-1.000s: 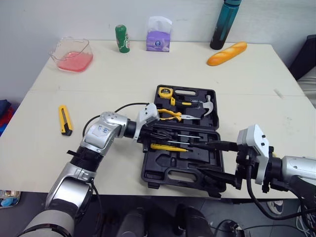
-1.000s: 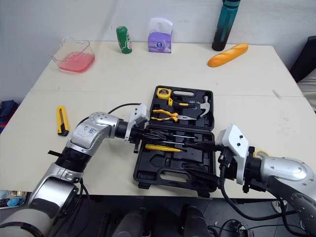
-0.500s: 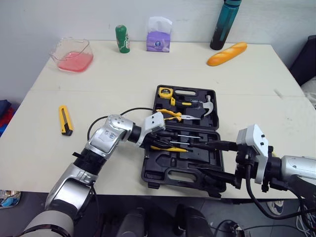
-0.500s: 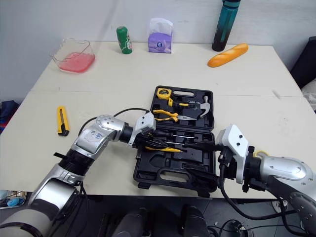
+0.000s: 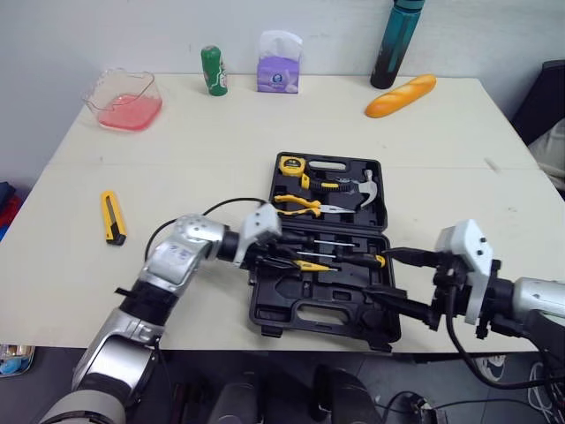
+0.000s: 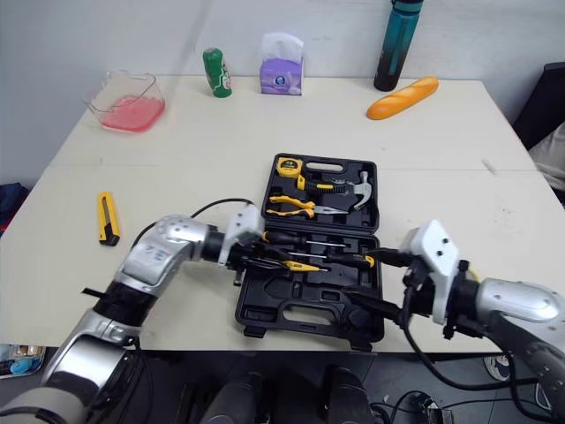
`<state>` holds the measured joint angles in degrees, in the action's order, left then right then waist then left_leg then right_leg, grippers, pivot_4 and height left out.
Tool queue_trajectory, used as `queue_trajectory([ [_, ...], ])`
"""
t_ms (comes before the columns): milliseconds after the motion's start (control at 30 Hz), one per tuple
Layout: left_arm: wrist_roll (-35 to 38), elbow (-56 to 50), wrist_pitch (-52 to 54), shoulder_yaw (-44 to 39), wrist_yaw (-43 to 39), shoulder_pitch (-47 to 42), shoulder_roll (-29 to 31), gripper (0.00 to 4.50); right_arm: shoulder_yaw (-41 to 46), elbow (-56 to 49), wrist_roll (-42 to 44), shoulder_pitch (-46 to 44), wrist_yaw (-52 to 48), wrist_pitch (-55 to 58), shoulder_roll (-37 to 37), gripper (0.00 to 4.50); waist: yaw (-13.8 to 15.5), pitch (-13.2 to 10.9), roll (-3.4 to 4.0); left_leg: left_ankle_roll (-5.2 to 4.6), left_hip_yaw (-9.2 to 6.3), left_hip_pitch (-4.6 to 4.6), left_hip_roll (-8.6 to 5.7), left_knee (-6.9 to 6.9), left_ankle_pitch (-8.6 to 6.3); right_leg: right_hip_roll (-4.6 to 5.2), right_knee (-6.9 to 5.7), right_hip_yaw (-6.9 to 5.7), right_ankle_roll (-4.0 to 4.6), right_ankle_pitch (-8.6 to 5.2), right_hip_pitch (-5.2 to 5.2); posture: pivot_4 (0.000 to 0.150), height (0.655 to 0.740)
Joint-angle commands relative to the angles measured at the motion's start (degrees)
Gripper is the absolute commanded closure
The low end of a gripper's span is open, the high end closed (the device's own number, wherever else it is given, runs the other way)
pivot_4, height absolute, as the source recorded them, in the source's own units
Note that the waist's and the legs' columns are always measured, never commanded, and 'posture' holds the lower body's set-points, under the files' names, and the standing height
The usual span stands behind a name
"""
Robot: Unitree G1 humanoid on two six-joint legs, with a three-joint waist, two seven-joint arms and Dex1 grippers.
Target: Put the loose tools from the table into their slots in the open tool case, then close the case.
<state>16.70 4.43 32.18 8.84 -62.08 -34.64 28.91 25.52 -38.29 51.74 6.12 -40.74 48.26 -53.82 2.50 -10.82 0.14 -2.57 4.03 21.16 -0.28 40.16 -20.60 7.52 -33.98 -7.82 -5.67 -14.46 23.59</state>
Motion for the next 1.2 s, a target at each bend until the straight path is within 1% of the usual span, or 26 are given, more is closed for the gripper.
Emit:
queue_trajectory([
  [33,10.38,-9.47,6.6,-17.32,4.92,5.98,3.4,1.35,11.26,4.79,-3.76,6.32,-5.24,-2.62,-1.18,0.0,-0.03,0.0,0.0,0.0,0.0,0.03,0.0,-0.01,0.0,0.0,0.03,-0.01,0.0,0.0,0.01,0.15,0.7348],
  [67,14.49,-11.73,9.78,-24.35,6.18,9.82,4.54,0.85,14.88,7.43,-5.36,9.08,-7.12,-3.36,-1.19,0.0,-0.1,0.0,0.0,-0.01,0.01,-0.01,-0.01,-0.06,-0.01,0.02,0.05,0.01,0.0,0.0,-0.01,0.15,0.7348],
  [100,17.25,-12.83,12.83,-30.98,7.29,14.02,6.29,0.45,18.5,10.47,-7.1,11.73,-9.07,-4.28,-1.24,0.0,-0.18,0.0,0.01,-0.01,0.0,-0.02,-0.01,-0.07,-0.02,0.02,0.1,0.01,0.0,0.0,-0.05,0.15,0.7348],
  [133,18.14,-12.95,14.68,-35.91,8.2,17.85,8.05,0.03,21.27,13.3,-8.7,13.78,-10.68,-5.29,-1.36,0.0,-0.36,0.0,0.01,-0.02,0.01,-0.05,-0.02,-0.07,-0.02,0.04,0.1,0.02,-0.01,0.0,-0.07,0.15,0.7348],
  [233,17.48,-13.7,16.05,-46.76,11.58,28.82,11.88,0.03,26.53,22.7,-14.23,17.59,-14.53,-9.66,-2.85,0.0,-0.96,-0.01,0.01,0.0,0.01,-0.16,-0.01,-0.13,-0.06,0.02,0.14,0.02,-0.01,0.0,-0.14,0.15,0.7348],
  [333,15.73,-9.56,13.55,-56.43,12.9,38.53,14.3,0.03,30.42,30.94,-17.32,17.59,-14.64,-11.07,-4.47,0.0,-1.13,-0.01,0.01,-0.06,0.09,-0.25,-0.02,-0.11,-0.14,0.08,0.21,0.15,0.0,-0.01,-0.15,0.15,0.7348],
  [400,14.4,-6.13,10.96,-59.89,13.88,42.31,15.48,0.03,31.59,33.05,-17.43,16.99,-15.45,-11.15,-4.46,0.0,-1.01,-0.01,0.01,0.03,0.11,-0.4,0.05,-0.12,-0.34,0.31,0.24,0.24,0.11,-0.07,-0.14,0.15,0.7348],
  [500,15.5,-1.59,11.6,-66.6,16.51,45.48,16.3,0.03,29.69,37.72,-21.68,17.53,-17.3,-16.16,-4.94,0.0,-0.88,0.0,0.02,0.36,0.07,-0.52,0.17,-0.2,-0.55,0.37,0.17,0.21,0.31,-0.19,-0.12,0.15,0.7348],
  [533,15.71,-1.12,11.64,-67.35,17.0,45.96,16.36,0.03,29.22,38.82,-22.43,17.28,-17.62,-17.13,-5.07,0.0,-0.86,0.0,0.03,0.46,0.08,-0.52,0.18,-0.23,-0.6,0.37,0.15,0.21,0.34,-0.21,-0.1,0.15,0.7348],
  [633,13.88,-2.2,11.1,-65.63,20.44,46.37,15.8,0.03,26.9,42.52,-23.05,13.2,-16.91,-18.47,-5.58,0.0,-0.99,-0.01,0.05,0.49,0.12,-0.55,0.17,-0.27,-0.62,0.46,0.11,0.2,0.37,-0.23,-0.07,0.15,0.7348],
  [733,11.5,-5.22,7.96,-63.35,27.4,43.94,13.32,0.03,24.75,42.08,-22.73,9.35,-16.47,-18.42,-5.44,0.0,-1.17,0.03,0.17,0.52,0.27,-0.66,0.16,-0.27,-0.63,0.59,0.04,0.23,0.35,-0.21,-0.09,0.15,0.7348],
  [800,13.32,-8.67,10.34,-62.96,31.58,41.3,11.23,0.03,23.85,38.6,-21.06,7.79,-16.05,-16.28,-4.47,0.0,-1.09,0.04,0.26,0.53,0.32,-0.72,0.16,-0.35,-0.64,0.6,0.04,0.26,0.35,-0.21,-0.1,0.15,0.7348],
  [867,14.81,-14.11,14.07,-60.83,36.78,38.17,8.3,0.03,21.86,30.33,-15.13,4.84,-14.3,-11.33,-2.09,0.0,-1.09,0.04,0.25,0.57,0.34,-0.72,0.17,-0.43,-0.62,0.59,0.01,0.27,0.35,-0.22,-0.05,0.15,0.7348],
  [967,12.81,-18.13,18.56,-57.1,46.39,33.12,4.73,0.03,17.94,19.0,-6.95,-0.8,-9.7,-5.28,0.38,0.0,-1.07,0.04,0.25,0.62,0.34,-0.74,0.17,-0.46,-0.59,0.56,-0.03,0.27,0.35,-0.22,-0.07,0.15,0.7348],
  [1033,11.15,-19.18,22.46,-55.47,54.38,27.95,1.93,0.03,13.12,11.84,-2.34,-5.64,-6.83,-2.38,0.29,0.0,-1.13,0.04,0.25,0.63,0.39,-0.77,0.15,-0.46,-0.56,0.54,-0.09,0.3,0.34,-0.21,-0.07,0.15,0.7348],
  [1133,9.96,-20.64,27.09,-55.15,62.61,21.93,-1.24,0.03,7.35,6.47,3.23,-12.14,-4.37,0.7,-0.08,0.0,-1.02,0.04,0.1,0.64,0.43,-0.8,0.18,-0.47,-0.53,0.37,-0.3,0.32,0.34,-0.21,-0.07,0.15,0.7348],
  [1200,8.35,-20.45,29.83,-52.9,65.13,19.78,-0.86,0.03,2.55,4.62,6.82,-17.45,-2.63,1.9,1.08,0.0,-1.04,0.05,-0.09,0.43,0.43,-0.75,0.22,-0.47,-0.42,0.23,-0.22,0.33,0.34,-0.21,-0.06,0.15,0.7348],
])
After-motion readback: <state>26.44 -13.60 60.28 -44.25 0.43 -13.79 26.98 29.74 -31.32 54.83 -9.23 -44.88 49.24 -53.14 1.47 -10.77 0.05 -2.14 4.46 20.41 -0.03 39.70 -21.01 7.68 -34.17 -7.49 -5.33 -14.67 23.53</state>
